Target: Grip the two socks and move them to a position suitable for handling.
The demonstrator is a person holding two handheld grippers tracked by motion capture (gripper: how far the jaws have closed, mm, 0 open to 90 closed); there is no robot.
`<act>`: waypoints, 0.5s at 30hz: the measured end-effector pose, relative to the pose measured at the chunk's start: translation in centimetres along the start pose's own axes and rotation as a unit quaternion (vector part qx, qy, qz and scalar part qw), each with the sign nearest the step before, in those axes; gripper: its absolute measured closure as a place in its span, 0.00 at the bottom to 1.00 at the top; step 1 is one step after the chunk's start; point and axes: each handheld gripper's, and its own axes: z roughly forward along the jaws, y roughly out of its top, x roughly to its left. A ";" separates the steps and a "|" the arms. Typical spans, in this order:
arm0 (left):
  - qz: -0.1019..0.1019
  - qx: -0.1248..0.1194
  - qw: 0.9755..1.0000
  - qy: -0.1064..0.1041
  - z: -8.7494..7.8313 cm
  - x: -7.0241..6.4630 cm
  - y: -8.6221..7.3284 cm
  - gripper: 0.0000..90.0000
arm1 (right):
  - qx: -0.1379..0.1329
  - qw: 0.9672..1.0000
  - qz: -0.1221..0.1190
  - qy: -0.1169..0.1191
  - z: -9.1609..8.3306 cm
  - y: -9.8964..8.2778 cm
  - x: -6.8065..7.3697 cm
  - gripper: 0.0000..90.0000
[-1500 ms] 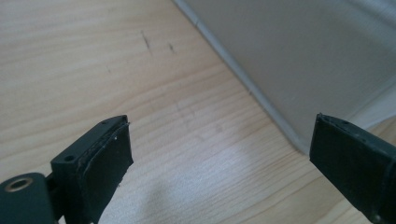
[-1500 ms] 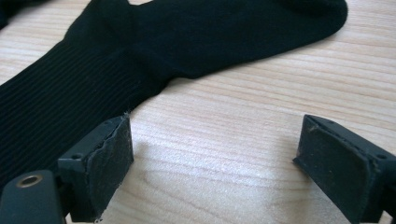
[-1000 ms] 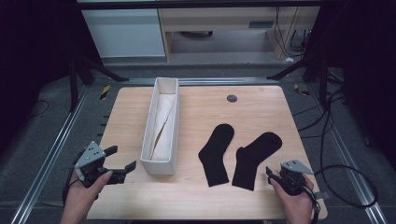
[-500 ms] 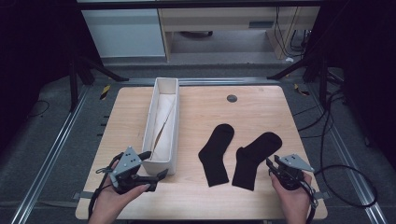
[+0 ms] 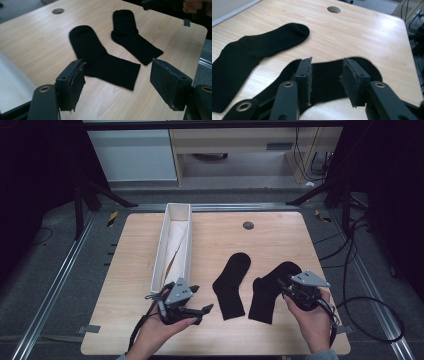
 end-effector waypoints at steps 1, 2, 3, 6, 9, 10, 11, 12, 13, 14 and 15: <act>0.000 0.000 1.000 0.000 0.0 0.0 0.0 0.31 | 0.000 1.000 0.000 0.000 0.0 0.0 0.0 0.65; 0.000 0.002 1.000 -0.005 0.6 -0.3 0.1 0.31 | 0.004 1.000 -0.006 0.006 0.2 0.8 -0.2 0.66; 0.002 0.005 1.000 -0.017 1.9 -0.8 0.3 0.32 | 0.005 1.000 -0.009 0.009 0.4 1.1 -0.4 0.67; 0.008 0.010 0.999 -0.031 3.8 -1.5 0.5 0.35 | 0.010 1.000 -0.014 0.014 0.8 2.0 -1.0 0.71; 0.012 0.013 0.999 -0.038 5.0 -1.8 0.7 0.37 | 0.010 1.000 -0.014 0.014 1.1 2.2 -1.6 0.74; 0.010 0.011 0.999 -0.049 6.1 -2.1 0.8 0.38 | 0.011 1.000 -0.007 0.013 1.5 2.3 -2.4 0.78; 0.010 0.011 0.999 -0.049 6.1 -2.1 0.8 0.39 | 0.011 1.000 -0.007 0.013 1.5 2.3 -2.4 0.78; 0.012 0.012 0.998 -0.056 7.0 -2.5 1.0 0.40 | 0.012 1.000 -0.004 0.017 1.8 2.3 -3.2 0.81; 0.012 0.012 0.998 -0.056 7.0 -2.5 1.0 0.40 | 0.012 1.000 -0.004 0.017 1.8 2.3 -3.2 0.81; 0.019 0.014 0.998 -0.059 7.8 -2.9 1.1 0.41 | 0.018 1.000 -0.001 0.009 2.3 2.2 -3.9 0.85; 0.021 0.016 0.998 -0.061 8.2 -3.0 1.1 0.42 | 0.021 1.000 -0.001 0.008 2.5 2.2 -4.1 0.86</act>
